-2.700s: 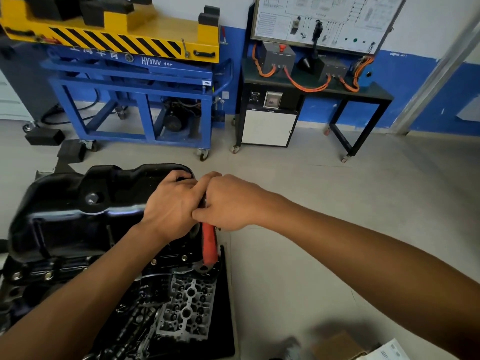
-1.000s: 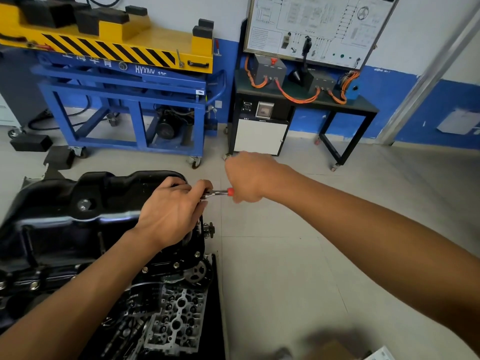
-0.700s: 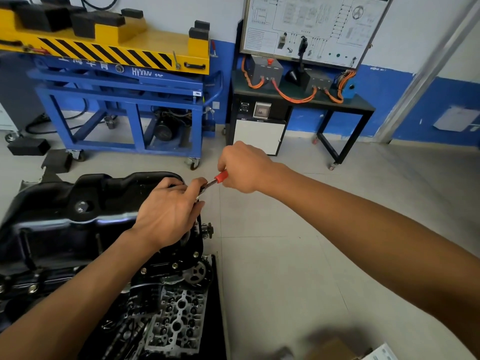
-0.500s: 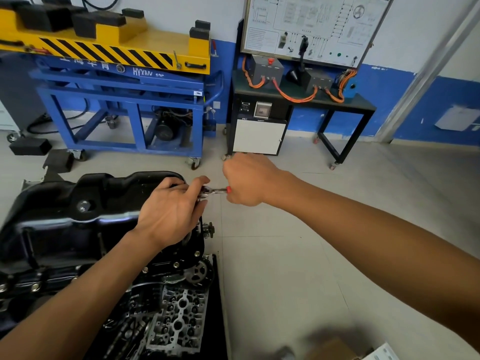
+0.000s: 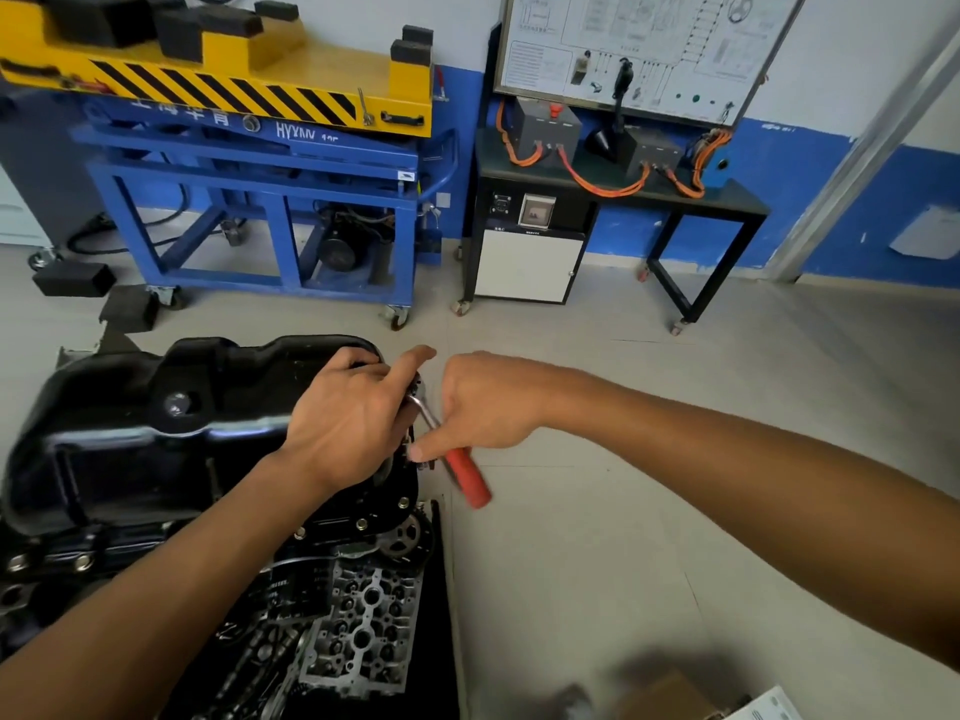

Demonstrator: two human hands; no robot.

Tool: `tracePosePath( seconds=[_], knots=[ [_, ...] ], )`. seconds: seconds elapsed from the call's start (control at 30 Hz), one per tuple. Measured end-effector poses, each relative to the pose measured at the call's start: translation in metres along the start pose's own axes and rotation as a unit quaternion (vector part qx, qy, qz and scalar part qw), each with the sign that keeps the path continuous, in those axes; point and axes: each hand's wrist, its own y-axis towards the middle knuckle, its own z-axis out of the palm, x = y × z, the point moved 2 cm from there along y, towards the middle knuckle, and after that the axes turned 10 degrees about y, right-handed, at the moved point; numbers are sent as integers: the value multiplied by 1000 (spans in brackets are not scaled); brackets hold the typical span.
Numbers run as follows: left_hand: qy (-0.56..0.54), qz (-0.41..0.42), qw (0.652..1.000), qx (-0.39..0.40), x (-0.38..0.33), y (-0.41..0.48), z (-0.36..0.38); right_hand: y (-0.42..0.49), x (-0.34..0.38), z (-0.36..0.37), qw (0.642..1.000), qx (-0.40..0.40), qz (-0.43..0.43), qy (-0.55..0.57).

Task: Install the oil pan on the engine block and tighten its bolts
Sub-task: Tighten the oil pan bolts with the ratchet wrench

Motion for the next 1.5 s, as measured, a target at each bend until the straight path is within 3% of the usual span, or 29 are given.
tracePosePath(
  seconds=[0.13,0.3,0.67,0.8,0.93,1.03,1.17,1.33,1.5],
  knots=[
    [-1,4,1000,1,1,-1,1,5,-16,-29,991,-1,21,-135],
    [10,10,1000,9,2,0,1,28,-19,-41,972,-163,-40,-166],
    [11,-7,1000,-17,-2,0,3,0,-15,-30,970,-153,-25,-185],
    [9,2,1000,-4,-3,1,-2,-12,6,-1,994,-68,-12,-79],
    [16,34,999,32,3,-3,-2,1,21,24,995,-72,9,62],
    [1,33,999,20,4,-2,-1,5,19,17,992,-62,35,102],
    [0,29,999,-24,2,-1,-2,1,11,-1,998,-48,26,11],
    [3,37,999,-9,4,-1,3,2,1,-14,969,-149,-17,-195],
    [17,37,999,-8,6,-1,4,13,-7,-10,950,-186,-76,-237]
  ],
)
